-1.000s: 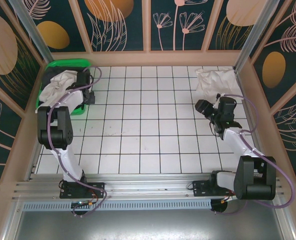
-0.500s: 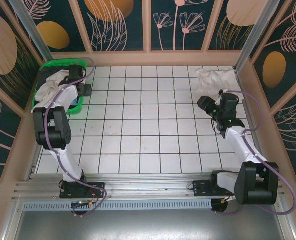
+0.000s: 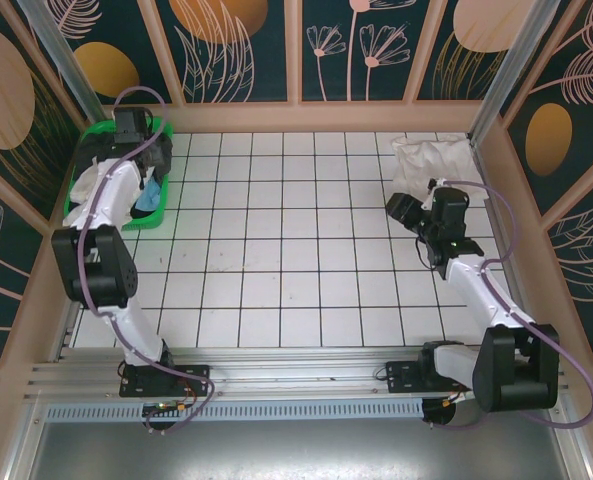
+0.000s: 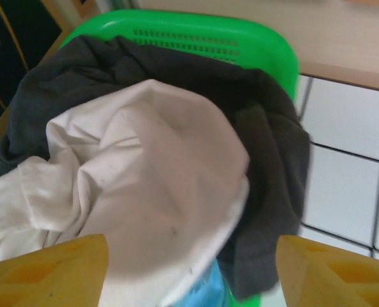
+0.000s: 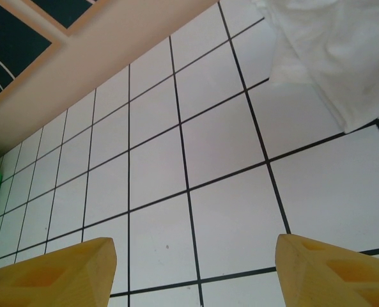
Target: Fold and stack the t-shirts
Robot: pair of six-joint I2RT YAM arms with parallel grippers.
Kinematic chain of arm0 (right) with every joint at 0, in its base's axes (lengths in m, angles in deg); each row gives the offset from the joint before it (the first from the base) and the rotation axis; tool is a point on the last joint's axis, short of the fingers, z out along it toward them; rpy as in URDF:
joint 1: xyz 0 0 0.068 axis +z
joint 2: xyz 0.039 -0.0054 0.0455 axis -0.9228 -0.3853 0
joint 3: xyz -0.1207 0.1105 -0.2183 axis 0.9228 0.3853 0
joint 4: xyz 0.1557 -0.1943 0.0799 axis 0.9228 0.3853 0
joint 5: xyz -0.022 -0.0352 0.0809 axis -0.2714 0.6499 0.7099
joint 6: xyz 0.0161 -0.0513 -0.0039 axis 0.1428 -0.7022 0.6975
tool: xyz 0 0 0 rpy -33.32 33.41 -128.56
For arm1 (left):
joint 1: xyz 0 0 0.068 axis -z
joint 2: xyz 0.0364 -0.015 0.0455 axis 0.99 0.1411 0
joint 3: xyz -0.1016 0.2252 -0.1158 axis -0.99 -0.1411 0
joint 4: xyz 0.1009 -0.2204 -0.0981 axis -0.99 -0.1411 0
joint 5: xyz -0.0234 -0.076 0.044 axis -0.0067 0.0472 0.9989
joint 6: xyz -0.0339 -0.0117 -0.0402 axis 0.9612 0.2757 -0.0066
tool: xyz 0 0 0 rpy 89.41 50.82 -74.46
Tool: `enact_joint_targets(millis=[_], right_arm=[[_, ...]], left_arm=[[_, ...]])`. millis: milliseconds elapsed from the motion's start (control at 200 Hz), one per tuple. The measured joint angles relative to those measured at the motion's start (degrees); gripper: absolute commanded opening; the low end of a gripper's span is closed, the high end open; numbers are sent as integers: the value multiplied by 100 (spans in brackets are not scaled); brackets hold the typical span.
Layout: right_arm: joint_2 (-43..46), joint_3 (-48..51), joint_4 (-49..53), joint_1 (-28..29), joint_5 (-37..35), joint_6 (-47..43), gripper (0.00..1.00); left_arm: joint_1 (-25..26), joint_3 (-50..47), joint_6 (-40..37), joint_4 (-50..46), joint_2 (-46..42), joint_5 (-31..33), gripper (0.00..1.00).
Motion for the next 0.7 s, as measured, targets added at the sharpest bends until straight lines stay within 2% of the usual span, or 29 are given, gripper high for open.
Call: enact_joint_targets(millis=[150,230,280,395,560,651,701], right_arm=[[-55,52,-105,11,136,-17,67],[-55,81,-144,15,155,-37,67],[-52,101,-157,15,157,-39,67],[-31,160,-160,15,153,-46,67],[48,164,-157,15,153,-55,67],[76,162,-157,15,160,-55,67],[87,162,-162,15,184,-52,67]], left_arm=[[-157,1032,-4,-474,968,83,52],[-190,1563,50,-732,1366,131,34],[-195,1725,-22,-868,1484,120,19],[-195,1897,-17,-1213,1547,74,0],[-195,2879,-114,-1945,1552,-101,0],[-208,3805,-85,-2105,1440,-542,0],[-210,3965,4,-1982,1126,-944,0]])
